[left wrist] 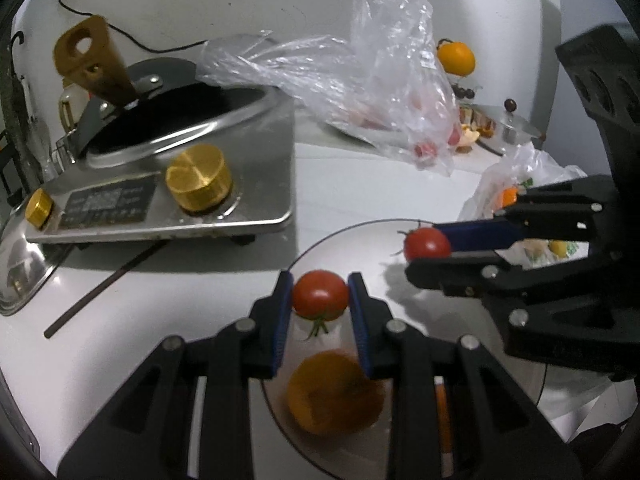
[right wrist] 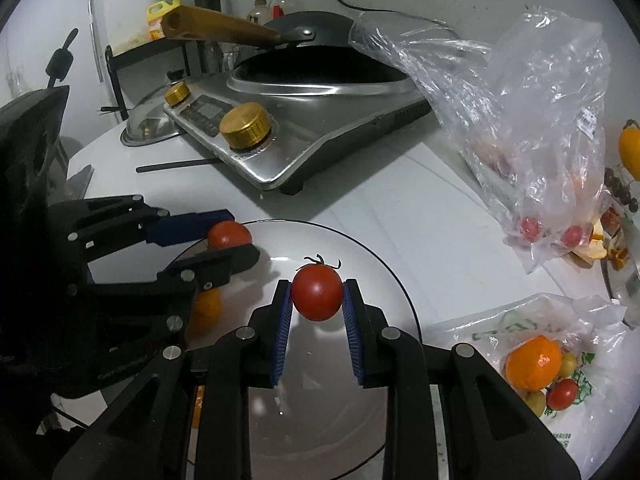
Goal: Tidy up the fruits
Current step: 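Lower the tomatoes onto the plate and open both grippers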
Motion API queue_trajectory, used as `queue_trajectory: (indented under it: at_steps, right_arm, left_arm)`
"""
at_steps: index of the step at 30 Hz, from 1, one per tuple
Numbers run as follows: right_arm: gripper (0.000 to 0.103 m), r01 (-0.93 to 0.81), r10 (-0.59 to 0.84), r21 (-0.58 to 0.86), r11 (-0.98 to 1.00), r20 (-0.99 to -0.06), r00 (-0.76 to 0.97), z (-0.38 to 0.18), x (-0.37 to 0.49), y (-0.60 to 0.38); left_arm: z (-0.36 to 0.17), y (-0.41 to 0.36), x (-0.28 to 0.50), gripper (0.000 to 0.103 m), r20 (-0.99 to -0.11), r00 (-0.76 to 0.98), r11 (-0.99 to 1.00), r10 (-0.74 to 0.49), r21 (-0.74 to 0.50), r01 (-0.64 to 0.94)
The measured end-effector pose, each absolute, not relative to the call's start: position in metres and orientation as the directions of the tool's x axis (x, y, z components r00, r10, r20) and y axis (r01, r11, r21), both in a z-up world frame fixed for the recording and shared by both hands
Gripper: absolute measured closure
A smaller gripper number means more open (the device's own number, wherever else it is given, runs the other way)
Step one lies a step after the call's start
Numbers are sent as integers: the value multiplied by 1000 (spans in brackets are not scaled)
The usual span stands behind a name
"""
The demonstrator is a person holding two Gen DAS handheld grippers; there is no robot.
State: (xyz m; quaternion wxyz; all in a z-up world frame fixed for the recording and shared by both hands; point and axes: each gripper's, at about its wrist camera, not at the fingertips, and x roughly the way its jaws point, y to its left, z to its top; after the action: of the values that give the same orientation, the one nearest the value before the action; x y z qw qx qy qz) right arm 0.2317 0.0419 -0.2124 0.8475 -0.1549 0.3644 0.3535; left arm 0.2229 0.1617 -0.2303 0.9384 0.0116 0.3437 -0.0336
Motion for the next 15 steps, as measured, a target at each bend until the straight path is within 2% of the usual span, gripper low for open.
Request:
queue_trajectory:
  at_steps: [8, 11, 13, 15]
  right_arm:
    - [76, -713, 485, 9, 701, -739, 468, -218, 238, 43]
    - [76, -710, 484, 20, 704, -745, 459, -220, 242, 45]
    - [76, -702, 474, 18, 711, -751, 461, -222, 244, 46]
    - [76, -700, 474, 25, 714, -753, 456, -223, 245, 47]
  left_arm:
    - [-233, 158, 227, 71, -649, 758, 998, -62, -18, 67]
    - [-232, 164, 225, 64, -643, 764, 999, -53, -34, 41]
    - [-230, 169, 222, 52, -633, 772, 998, -56, -55, 27]
    - [-228, 173, 220, 49, -624, 778, 996, -69, -83, 22]
